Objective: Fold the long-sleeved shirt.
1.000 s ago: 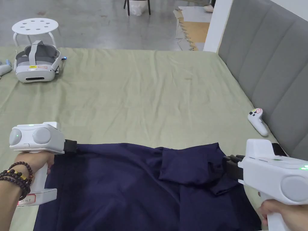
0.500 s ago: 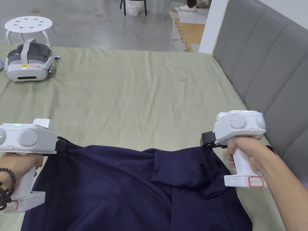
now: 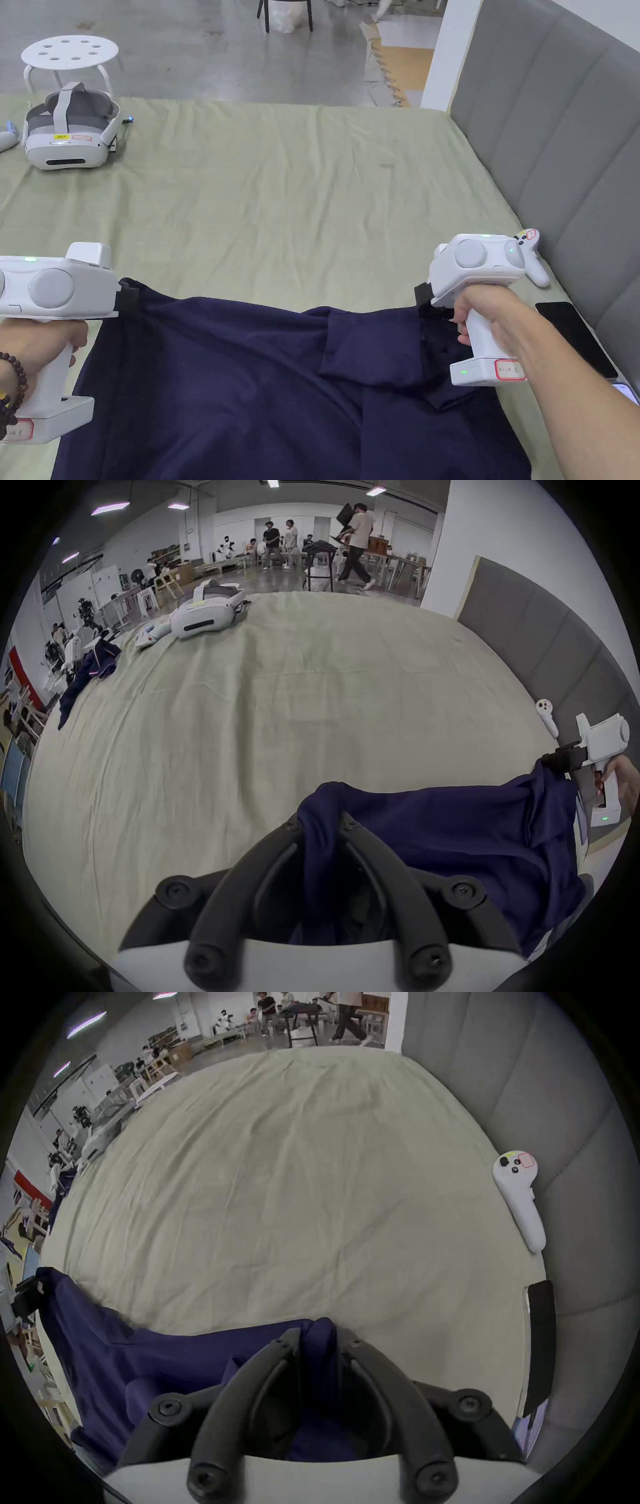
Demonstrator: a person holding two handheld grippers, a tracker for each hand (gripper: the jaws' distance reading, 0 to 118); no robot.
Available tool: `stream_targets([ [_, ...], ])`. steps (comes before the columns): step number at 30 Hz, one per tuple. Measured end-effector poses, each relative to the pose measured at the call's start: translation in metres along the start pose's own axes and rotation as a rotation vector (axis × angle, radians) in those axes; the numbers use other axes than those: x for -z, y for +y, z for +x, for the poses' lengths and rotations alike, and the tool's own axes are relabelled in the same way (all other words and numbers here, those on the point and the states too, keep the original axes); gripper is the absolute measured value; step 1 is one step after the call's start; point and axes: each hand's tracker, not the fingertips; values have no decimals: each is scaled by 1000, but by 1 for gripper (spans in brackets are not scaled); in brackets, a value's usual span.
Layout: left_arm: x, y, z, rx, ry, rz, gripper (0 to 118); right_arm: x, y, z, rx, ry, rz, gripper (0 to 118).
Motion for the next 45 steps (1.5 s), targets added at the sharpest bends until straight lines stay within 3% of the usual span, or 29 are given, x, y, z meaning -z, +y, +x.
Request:
stream_targets([
  [9, -105, -21, -4, -38, -98, 215, 17, -112, -52, 20, -4, 119, 304, 13],
  [14, -165, -76, -5, -20, -79, 306, 17, -165, -123, 21, -39, 132, 443, 13],
  [21, -197, -175, -3, 22, -52, 296, 17, -174, -224, 35, -37, 157, 476, 12],
  [25, -194, -228, 6, 47, -24, 205, 17, -168, -276, 40, -59, 134, 438, 12],
  [29, -172, -261, 11, 40, -10, 91, 17, -145, -303, 43, -163, 50, 296, 12],
  [32, -152, -272, 12, 62, 27, 17, 17, -119, -308, 37, -285, -7, 149, 12],
  [35, -139, -278, 9, -7, 23, -22, 17, -91, -308, 39, -359, -54, 47, 12],
  [40, -150, -273, 12, -47, 12, 0, 19, -91, -314, 28, -311, -47, 55, 12],
  [41, -153, -271, 16, -44, 14, 6, 30, -96, -314, 25, -317, -52, 58, 13],
  [42, -158, -270, 14, -41, 15, 19, 63, -102, -314, 23, -312, -53, 77, 28],
  [43, -164, -267, 14, -32, 25, 23, 93, -111, -315, 22, -292, -59, 109, 52],
  [44, -172, -264, 15, -33, 36, 31, 110, -123, -314, 22, -274, -65, 137, 79],
  [45, -181, -261, 16, -36, 43, 38, 106, -135, -313, 21, -256, -34, 156, 109],
])
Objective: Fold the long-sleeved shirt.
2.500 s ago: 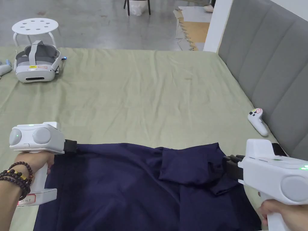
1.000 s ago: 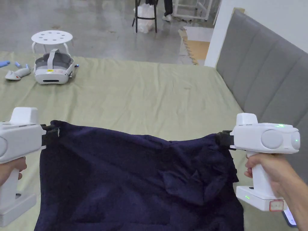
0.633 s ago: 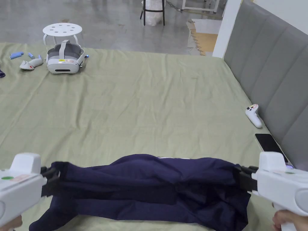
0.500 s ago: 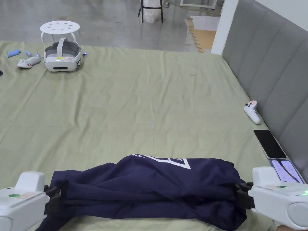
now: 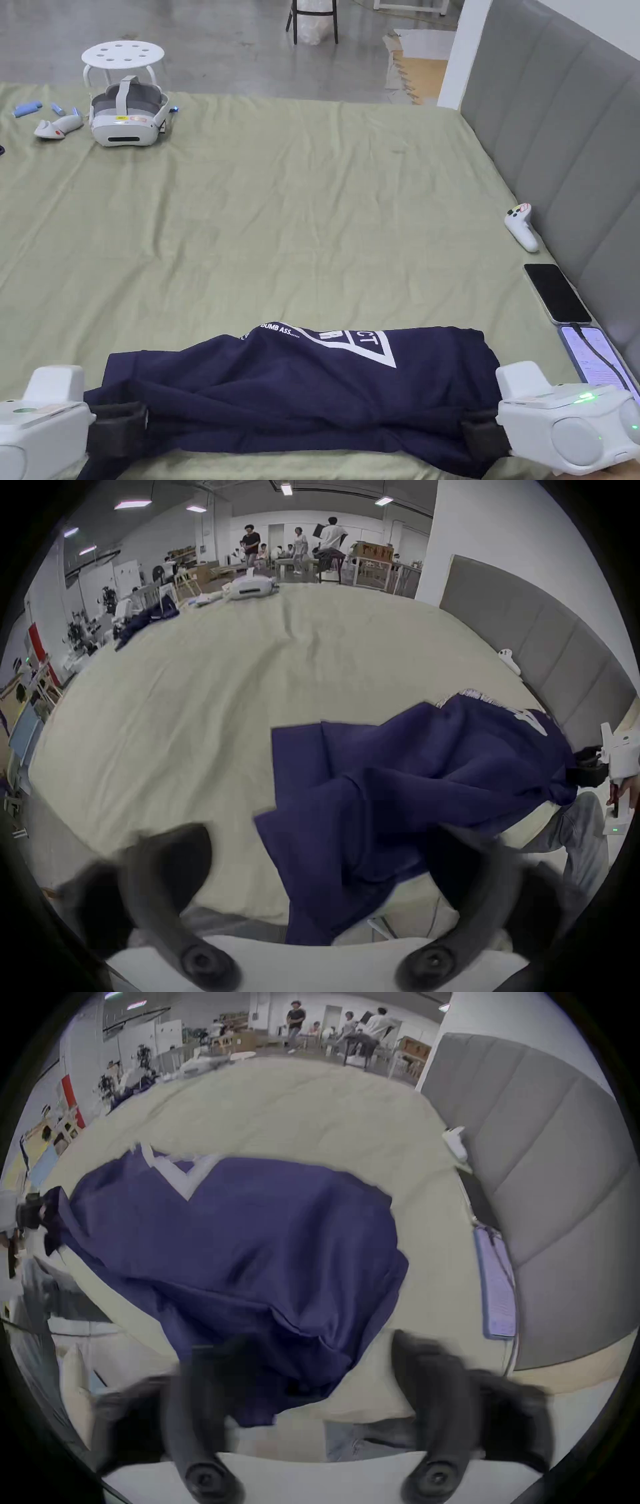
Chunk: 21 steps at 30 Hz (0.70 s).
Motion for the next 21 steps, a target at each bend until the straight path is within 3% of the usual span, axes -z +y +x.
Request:
stream_targets([
  [2, -22, 8, -2, -11, -28, 102, 101, -28, 11, -1, 39, 52, 98, 110],
  [5, -50, 33, 8, -28, -34, 207, 99, -54, 34, -4, 77, 46, 232, 96],
  [6, -55, 40, 12, -23, -39, 239, 88, -60, 41, -7, 80, 42, 269, 75],
  [7, -60, 47, 17, -20, -40, 264, 70, -61, 49, -9, 75, 39, 301, 49],
  [8, -63, 54, 22, -19, -30, 284, 37, -62, 56, -12, 71, 32, 323, 18],
  [9, -60, 63, 24, -14, -21, 284, 5, -60, 62, -16, 79, 29, 331, 4],
  [13, -52, 70, 31, -19, -8, 287, 3, -56, 76, -26, 68, 28, 333, 0],
  [17, -52, 70, 12, -132, -89, 256, 8, -63, 79, -33, 72, 80, 356, 0],
  [20, -27, 66, -31, -326, -246, 121, 107, -67, 81, -38, 72, 103, 357, 0],
  [21, -25, 59, -52, -391, -261, 125, 107, -67, 80, -41, 62, 104, 354, 0],
])
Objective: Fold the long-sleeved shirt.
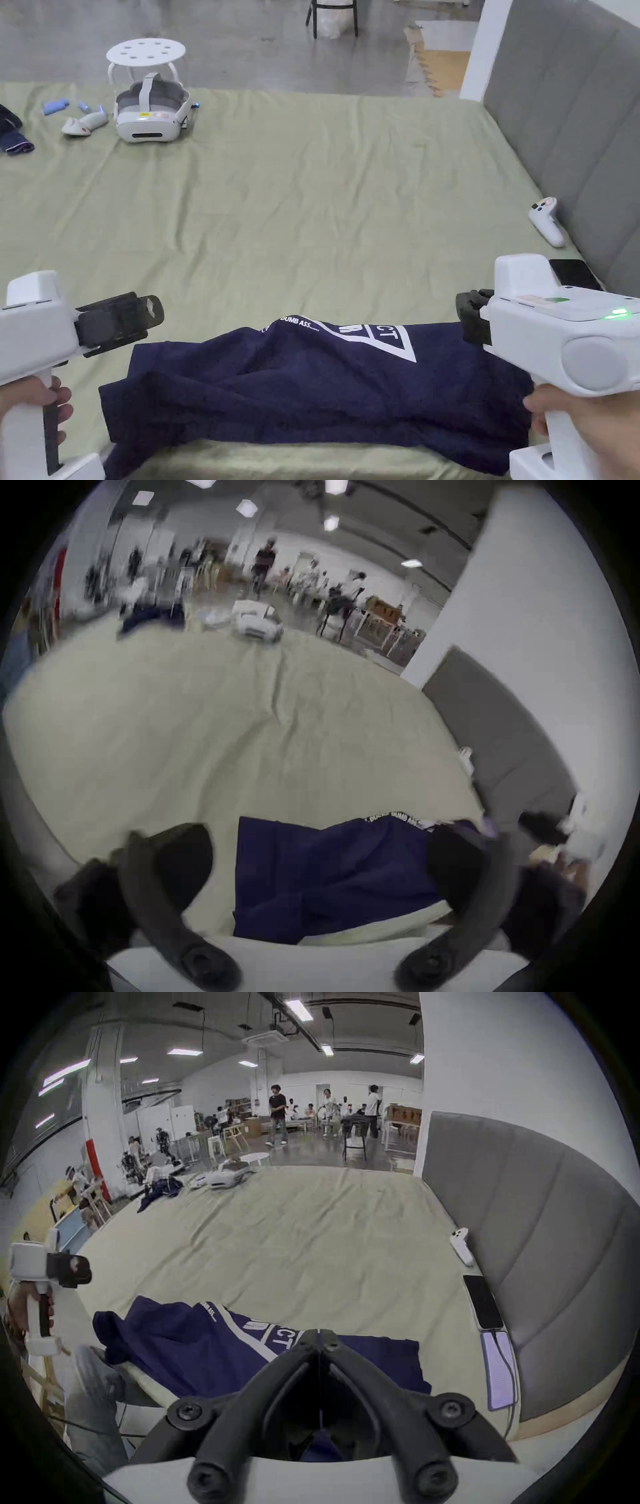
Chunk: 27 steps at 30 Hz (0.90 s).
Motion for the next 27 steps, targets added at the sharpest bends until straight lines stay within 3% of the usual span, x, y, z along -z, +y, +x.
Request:
stream_targets([
  [4, 16, 6, -61, -272, -123, -156, 107, 4, -7, -3, -10, 21, -25, 0],
  [8, 33, -12, -110, -447, -284, -221, 107, 8, -16, -8, -11, 41, -58, 0],
  [14, 69, -41, -91, -400, -282, -379, 108, 15, -22, -9, -21, 41, -94, 0],
  [18, 89, -40, -94, -458, -491, -288, 111, 15, -23, -10, -18, 40, -99, 0],
  [20, 105, -54, -83, -541, -500, -376, 111, 15, -23, -10, -16, 42, -102, 0],
  [22, 107, -54, -70, -457, -535, -337, 110, 15, -23, -11, -19, 42, -103, 0],
  [23, 112, -55, -63, -439, -497, -340, 105, 14, -23, -11, -19, 43, -102, 0],
  [24, 111, -52, -59, -400, -473, -333, 82, 14, -24, -11, -18, 45, -102, 0],
  [25, 109, -51, -57, -357, -445, -333, 68, 14, -24, -11, -16, 47, -103, 0],
  [26, 106, -49, -54, -323, -424, -331, 68, 14, -24, -10, -14, 47, -104, 0],
  [27, 114, -52, -54, -198, -209, -339, 27, 15, -24, -10, -13, 46, -106, 0],
])
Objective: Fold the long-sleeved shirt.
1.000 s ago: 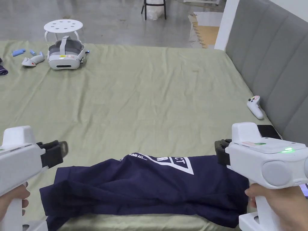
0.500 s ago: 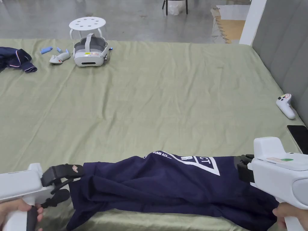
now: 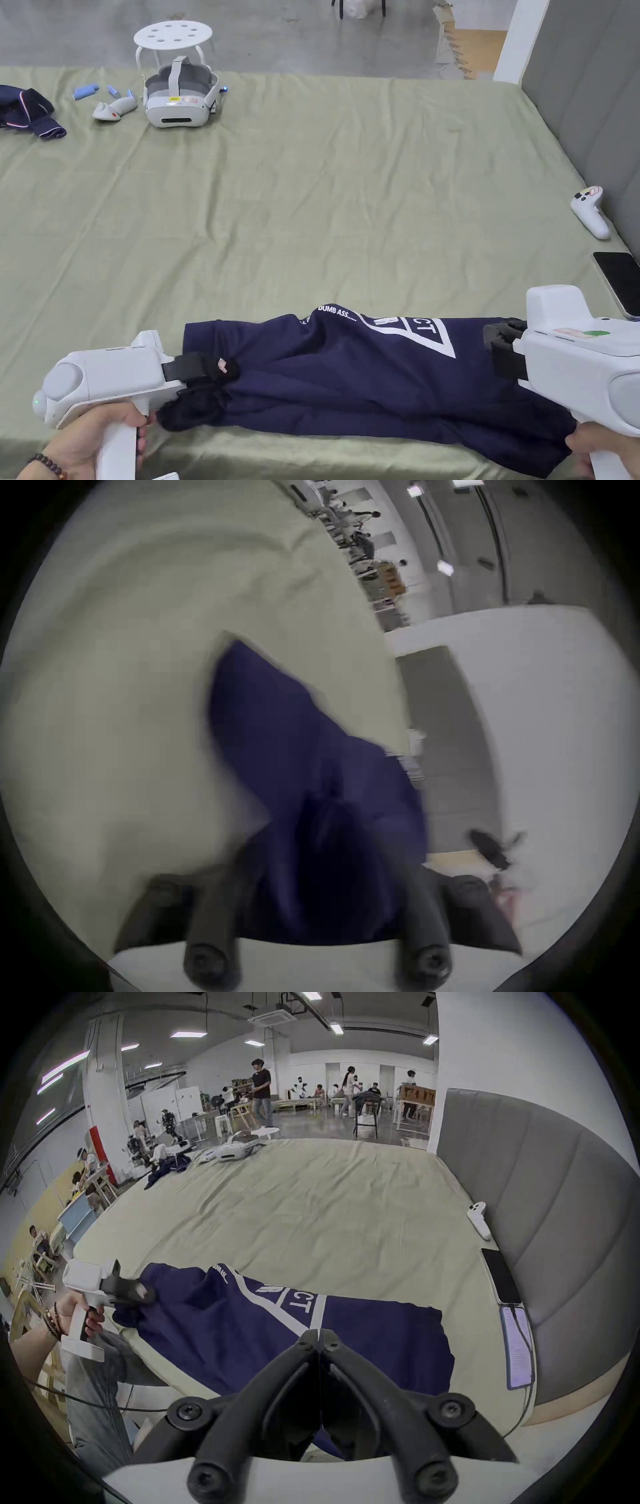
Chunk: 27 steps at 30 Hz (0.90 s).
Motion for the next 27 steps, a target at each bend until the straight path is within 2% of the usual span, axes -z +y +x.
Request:
stream_targets([
  [1, 0, 0, -4, 30, 116, -6, 26, 0, 0, 0, -2, -1, -3, 0],
  [2, -8, -1, -1, 5, -97, -7, 26, 0, 0, 0, -6, -3, -5, 0],
  [4, -14, 1, 6, 34, -46, 60, 26, 1, -1, 0, -7, -3, -4, 0],
  [5, -20, 3, 6, 99, -21, 85, 26, 0, -1, 1, -3, 1, 0, 0],
  [9, -49, 13, 4, 31, -91, 168, 25, -3, 3, 1, -2, -2, 7, 0],
  [13, -78, 26, -6, 71, 49, 223, 25, -4, 6, 2, -1, -3, 17, 0],
  [16, -108, 35, -25, 26, 82, 309, 25, -6, 7, 3, 1, -4, 25, 0],
  [20, -132, 43, -37, 16, 155, 321, 25, -2, 7, 4, -2, 0, 23, 0],
  [24, -140, 39, 5, 32, 92, 306, 25, -2, 7, 1, 4, 4, 25, 0],
  [26, -140, 30, 51, 160, 15, 322, 25, -1, 7, 1, 8, 11, 24, 0],
  [27, -138, 27, 72, 181, -17, 309, 25, 1, 5, 1, 5, 12, 22, 0],
])
